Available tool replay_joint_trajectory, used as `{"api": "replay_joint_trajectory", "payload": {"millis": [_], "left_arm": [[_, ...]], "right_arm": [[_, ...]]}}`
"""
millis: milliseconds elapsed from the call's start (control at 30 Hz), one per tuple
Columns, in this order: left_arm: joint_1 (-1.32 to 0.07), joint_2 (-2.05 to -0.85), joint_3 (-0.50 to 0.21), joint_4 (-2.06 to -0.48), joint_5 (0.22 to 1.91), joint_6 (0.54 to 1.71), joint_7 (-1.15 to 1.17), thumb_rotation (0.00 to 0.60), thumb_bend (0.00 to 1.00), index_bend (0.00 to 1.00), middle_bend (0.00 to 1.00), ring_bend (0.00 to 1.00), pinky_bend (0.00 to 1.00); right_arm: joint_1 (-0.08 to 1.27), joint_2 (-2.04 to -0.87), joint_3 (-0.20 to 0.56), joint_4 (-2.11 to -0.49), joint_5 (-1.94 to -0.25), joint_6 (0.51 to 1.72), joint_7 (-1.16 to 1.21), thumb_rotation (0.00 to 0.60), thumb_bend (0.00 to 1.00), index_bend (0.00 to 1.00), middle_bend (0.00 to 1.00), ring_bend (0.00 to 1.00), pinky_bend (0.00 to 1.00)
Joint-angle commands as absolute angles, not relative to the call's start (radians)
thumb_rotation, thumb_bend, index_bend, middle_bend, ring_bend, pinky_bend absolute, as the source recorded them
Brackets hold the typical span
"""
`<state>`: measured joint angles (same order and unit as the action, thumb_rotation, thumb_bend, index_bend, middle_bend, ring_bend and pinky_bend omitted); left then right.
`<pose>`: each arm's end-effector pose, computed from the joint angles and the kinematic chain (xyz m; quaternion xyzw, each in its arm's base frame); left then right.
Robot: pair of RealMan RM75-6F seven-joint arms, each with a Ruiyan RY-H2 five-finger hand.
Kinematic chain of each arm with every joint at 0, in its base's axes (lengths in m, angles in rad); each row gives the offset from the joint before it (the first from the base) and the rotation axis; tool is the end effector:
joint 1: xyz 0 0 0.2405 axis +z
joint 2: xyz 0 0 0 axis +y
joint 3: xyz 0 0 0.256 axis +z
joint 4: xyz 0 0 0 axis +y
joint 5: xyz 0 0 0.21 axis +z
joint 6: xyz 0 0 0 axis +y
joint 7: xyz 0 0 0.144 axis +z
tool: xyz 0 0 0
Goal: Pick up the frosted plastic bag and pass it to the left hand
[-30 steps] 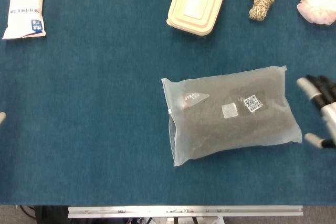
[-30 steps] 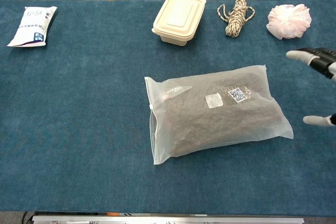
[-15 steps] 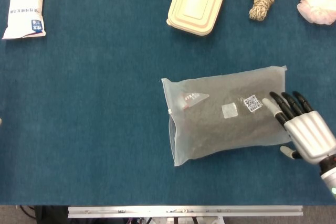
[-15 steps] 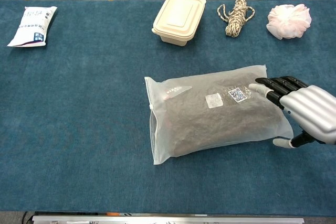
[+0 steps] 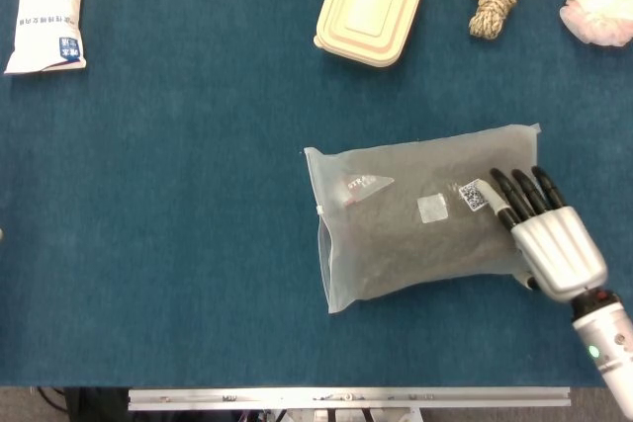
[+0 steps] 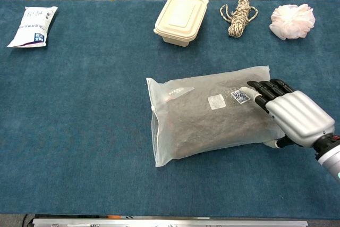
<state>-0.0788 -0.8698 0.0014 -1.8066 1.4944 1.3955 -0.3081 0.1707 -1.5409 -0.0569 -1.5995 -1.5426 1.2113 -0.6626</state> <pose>-0.2988 0.1651 0.2002 -0.5533 -0.5054 -0.4117 0.5186 -0.2361 -0.1622 -0.0197 0.7773 -0.3129 0.2723 0.4729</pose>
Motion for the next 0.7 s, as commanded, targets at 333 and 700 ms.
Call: {"api": "replay_joint_trajectory", "payload": {"millis": [333,700], "left_arm": [[-0.083,-0.847,0.008,-1.816,1.506,1.386,-0.348,0.600,0.17,0.15,0.05,0.00,0.10],[-0.093,-0.831,0.006,-1.811,1.498,1.368,-0.368,0.600,0.17,0.15,0.05,0.00,0.10]], "right_arm": [[0.285,-1.658,0.058,-1.521,-1.418,1.094,-0.713,0.600,0.65,0.10,0.26,0.15,0.30],[0.345,-1.667,0.091,-1.491,-1.448,1.124,-0.660,0.600,1.00,0.82,0.77,0.74,0.94]]}}
